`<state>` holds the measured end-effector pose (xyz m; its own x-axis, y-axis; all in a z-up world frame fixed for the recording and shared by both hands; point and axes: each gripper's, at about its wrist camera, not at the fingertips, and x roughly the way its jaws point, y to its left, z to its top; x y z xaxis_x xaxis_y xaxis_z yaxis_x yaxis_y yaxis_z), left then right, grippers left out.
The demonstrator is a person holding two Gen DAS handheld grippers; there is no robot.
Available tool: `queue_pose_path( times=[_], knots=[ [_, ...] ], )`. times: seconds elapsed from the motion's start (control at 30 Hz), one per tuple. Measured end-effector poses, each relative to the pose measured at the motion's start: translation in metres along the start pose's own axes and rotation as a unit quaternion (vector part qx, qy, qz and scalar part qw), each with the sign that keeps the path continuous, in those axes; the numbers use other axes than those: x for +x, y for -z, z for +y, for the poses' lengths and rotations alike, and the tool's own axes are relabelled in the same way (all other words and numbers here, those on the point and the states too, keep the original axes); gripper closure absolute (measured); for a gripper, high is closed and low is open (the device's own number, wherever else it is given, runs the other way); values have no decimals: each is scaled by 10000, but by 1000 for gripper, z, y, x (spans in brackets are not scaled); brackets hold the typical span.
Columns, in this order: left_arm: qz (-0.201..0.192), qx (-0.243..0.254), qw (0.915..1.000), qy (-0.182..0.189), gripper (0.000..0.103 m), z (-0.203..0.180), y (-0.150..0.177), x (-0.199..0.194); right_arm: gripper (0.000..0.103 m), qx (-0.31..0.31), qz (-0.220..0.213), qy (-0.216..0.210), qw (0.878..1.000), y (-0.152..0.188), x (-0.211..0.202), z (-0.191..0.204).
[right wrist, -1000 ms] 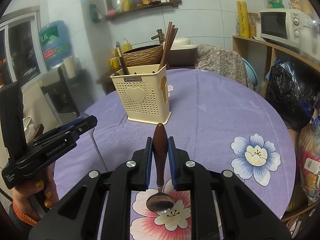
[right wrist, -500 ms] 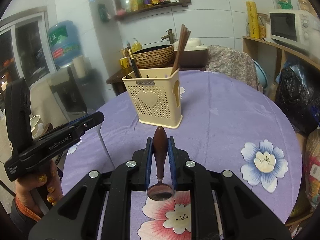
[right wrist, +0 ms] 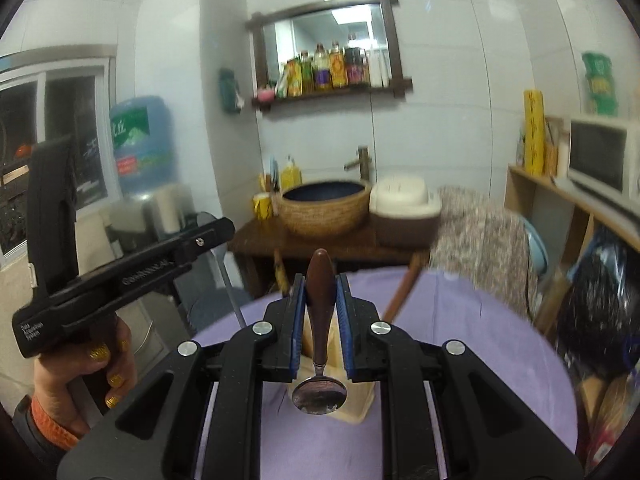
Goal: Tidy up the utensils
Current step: 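Lower both spoons into the holder and open both tools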
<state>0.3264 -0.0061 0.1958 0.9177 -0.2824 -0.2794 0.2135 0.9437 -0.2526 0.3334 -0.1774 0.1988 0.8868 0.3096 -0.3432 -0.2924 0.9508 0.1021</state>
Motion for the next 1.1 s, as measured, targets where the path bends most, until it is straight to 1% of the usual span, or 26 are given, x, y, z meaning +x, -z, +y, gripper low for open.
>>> queue_pose_path(
  times=[0.07, 0.17, 0.23, 0.3, 0.4, 0.5, 0.6, 0.7, 0.8, 0.9, 0.97, 1.03, 1.1],
  knots=[
    [-86, 14, 9999, -109, 67, 0, -9, 17, 87, -63, -93, 108, 9999, -15, 16, 2],
    [-2, 11, 9998, -188, 67, 2, -5, 41, 87, -64, -94, 249, 9996, -19, 35, -2],
    [88, -1, 9997, -227, 67, 6, 7, 52, 87, -86, -49, 326, 9994, -13, 50, -3],
    [156, -37, 9996, -225, 67, 11, 19, 59, 87, -132, -19, 397, 9991, -1, 61, -4],
    [283, 35, 9993, -249, 67, 16, 39, 69, 87, -197, 55, 473, 9987, 19, 73, -4],
    [461, -54, 9987, -228, 67, 24, 56, 76, 87, -154, 161, 470, 9986, 40, 82, -6],
    [581, -32, 9981, -216, 67, 29, 70, 77, 87, -124, 240, 447, 9986, 55, 86, -7],
    [702, -24, 9974, -168, 67, 33, 77, 81, 87, -92, 329, 396, 9986, 64, 89, -8],
    [906, -116, 9958, -113, 67, 40, 86, 89, 87, 10, 422, 394, 9983, 72, 95, -13],
    [1031, -182, 9945, -100, 66, 45, 93, 94, 87, 0, 433, 398, 9983, 77, 97, -15],
    [1027, -131, 9946, -44, 66, 44, 96, 95, 87, -65, 445, 372, 9983, 79, 97, -13],
    [1014, -26, 9948, -85, 66, 41, 97, 95, 87, -69, 478, 370, 9981, 81, 98, -13],
    [1019, -42, 9947, -95, 66, 41, 97, 95, 87, -3, 506, 351, 9981, 83, 100, -16]
  ],
)
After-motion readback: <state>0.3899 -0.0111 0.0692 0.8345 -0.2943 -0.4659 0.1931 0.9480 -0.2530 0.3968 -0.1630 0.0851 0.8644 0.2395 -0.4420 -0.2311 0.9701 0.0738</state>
